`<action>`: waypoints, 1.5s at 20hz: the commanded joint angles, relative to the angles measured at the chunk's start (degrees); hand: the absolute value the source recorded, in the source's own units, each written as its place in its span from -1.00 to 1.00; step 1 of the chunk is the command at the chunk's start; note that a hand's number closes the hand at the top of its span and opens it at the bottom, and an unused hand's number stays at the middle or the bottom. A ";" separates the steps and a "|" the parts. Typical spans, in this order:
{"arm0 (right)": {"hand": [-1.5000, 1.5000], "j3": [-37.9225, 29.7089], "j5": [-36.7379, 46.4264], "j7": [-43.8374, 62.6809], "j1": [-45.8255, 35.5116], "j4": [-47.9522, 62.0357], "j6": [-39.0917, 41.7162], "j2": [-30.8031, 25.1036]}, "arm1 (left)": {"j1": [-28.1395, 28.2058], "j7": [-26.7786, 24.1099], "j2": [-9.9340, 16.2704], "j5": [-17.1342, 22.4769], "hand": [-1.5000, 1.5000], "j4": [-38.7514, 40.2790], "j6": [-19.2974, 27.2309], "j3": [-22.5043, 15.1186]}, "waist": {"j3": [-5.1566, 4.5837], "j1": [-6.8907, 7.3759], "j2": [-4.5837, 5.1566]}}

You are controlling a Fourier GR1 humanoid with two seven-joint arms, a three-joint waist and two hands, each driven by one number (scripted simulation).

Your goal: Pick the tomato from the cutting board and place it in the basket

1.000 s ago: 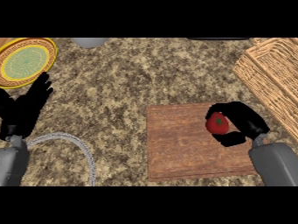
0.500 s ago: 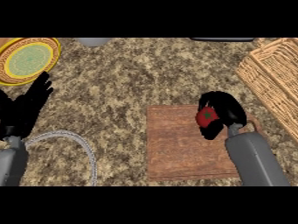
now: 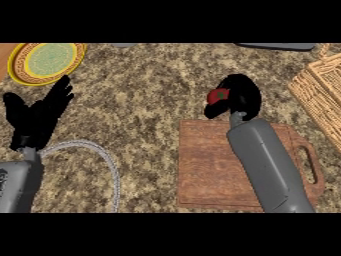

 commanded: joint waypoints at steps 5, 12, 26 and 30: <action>1.00 6.79 1.74 9.26 -16.12 2.66 -25.22 0.52 | -1.55 -0.11 -1.01 -1.33 0.00 1.26 1.09 -0.94 | -0.07 -0.04 -0.37; 1.00 11.77 12.13 26.45 -28.28 11.81 -29.00 0.52 | 0.44 0.75 -0.09 -0.83 0.00 -0.02 1.06 0.22 | -0.14 -2.32 -1.00; 1.00 -1.86 22.68 28.41 -44.89 25.21 -21.52 -5.21 | 3.32 -1.83 -0.10 -0.61 0.00 0.50 1.38 1.87 | -0.09 -4.45 -0.94; 1.00 -5.38 23.90 27.04 -47.04 28.31 -21.72 -9.83 | 1.92 0.04 0.22 -0.68 0.00 0.28 1.61 1.87 | -0.07 -4.51 -0.87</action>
